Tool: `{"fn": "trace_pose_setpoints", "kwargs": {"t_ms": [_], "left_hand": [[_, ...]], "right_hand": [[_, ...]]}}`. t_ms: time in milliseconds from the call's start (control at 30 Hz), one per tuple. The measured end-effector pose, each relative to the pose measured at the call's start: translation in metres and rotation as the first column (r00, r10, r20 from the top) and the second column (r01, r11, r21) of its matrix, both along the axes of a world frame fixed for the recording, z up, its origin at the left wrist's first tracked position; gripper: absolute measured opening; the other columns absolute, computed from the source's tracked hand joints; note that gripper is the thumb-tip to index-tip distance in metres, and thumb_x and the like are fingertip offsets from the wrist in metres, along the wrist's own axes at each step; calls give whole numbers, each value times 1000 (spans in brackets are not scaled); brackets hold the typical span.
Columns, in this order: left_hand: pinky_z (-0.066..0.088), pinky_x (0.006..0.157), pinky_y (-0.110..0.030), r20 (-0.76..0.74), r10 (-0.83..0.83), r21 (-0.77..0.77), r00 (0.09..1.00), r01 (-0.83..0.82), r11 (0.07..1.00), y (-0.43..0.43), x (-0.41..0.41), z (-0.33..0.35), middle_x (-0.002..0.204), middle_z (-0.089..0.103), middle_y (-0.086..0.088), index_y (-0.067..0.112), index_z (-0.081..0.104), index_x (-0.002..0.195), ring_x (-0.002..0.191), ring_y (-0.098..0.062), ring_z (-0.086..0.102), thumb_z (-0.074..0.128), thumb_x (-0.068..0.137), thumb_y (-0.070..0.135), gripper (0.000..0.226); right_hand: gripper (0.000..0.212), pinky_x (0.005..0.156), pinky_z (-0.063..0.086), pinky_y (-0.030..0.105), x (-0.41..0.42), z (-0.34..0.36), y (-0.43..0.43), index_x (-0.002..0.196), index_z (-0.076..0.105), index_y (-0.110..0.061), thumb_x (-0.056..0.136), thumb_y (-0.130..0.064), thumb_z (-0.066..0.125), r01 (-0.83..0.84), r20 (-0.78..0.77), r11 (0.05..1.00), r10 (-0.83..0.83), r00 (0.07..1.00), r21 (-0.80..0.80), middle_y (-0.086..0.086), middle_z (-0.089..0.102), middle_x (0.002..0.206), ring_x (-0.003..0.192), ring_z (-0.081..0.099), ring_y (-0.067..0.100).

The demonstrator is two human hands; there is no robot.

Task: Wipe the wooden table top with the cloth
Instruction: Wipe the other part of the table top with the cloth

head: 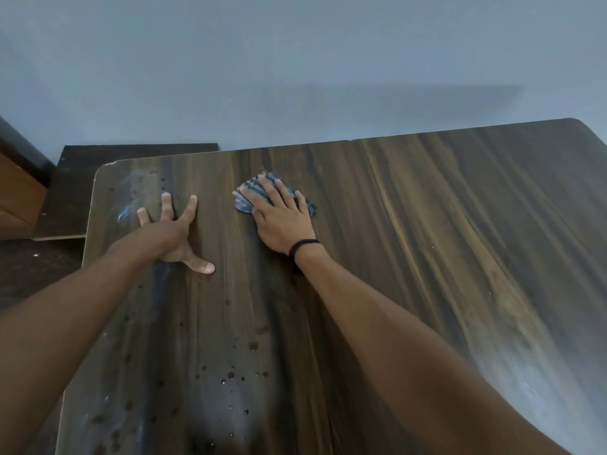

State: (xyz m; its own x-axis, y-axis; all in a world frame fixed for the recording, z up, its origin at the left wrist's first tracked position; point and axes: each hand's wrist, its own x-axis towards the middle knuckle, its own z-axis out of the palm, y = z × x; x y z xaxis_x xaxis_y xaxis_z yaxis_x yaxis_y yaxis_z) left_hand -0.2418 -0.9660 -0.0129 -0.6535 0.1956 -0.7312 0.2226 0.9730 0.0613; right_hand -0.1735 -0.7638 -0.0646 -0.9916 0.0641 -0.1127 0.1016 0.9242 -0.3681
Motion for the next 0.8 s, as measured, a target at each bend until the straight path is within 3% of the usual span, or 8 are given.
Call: {"fn": "trace_pose_setpoints", "kwargs": {"t_ms": [167,367,500,667,800], "left_hand": [[0,114,-60,16,-4,0,1000,4,1000,-2,0,-2,148,-46,-5,40,-37,141,137,-49,-30,85,52,61,152],[6,115,-62,34,16,-18,999,-15,1000,5,3,3,147,-48,-4,40,-38,140,137,-49,-29,86,55,59,151],[5,115,-62,35,6,-24,999,-5,1000,6,2,6,147,-48,-4,39,-37,140,137,-49,-30,85,59,56,148],[2,115,-60,43,4,-60,999,-2,998,7,-2,5,145,-50,-7,37,-41,138,136,-51,-31,84,58,58,150],[4,115,-62,35,-6,-49,999,7,999,6,0,3,145,-50,-5,38,-40,139,136,-50,-31,85,58,57,150]], "right_hand": [[50,121,-5,47,40,-14,4,155,18,-47,107,-37,28,-174,-71,985,174,982,11,-10,5,168,154,-2,16],[52,121,-8,47,-24,-4,4,157,11,-46,108,-36,24,-25,21,999,24,999,22,-9,-3,168,154,-7,18],[50,120,-7,44,-6,-15,20,155,13,-49,107,-39,22,-200,-41,979,202,978,46,-12,1,168,154,-3,15],[52,123,-5,49,-36,-6,8,157,14,-46,107,-37,24,-18,3,999,18,1000,27,-10,-1,168,154,-4,17],[50,120,-5,45,0,-14,24,155,16,-49,107,-38,25,-250,-47,968,252,967,36,-12,3,168,154,-1,15]]}}
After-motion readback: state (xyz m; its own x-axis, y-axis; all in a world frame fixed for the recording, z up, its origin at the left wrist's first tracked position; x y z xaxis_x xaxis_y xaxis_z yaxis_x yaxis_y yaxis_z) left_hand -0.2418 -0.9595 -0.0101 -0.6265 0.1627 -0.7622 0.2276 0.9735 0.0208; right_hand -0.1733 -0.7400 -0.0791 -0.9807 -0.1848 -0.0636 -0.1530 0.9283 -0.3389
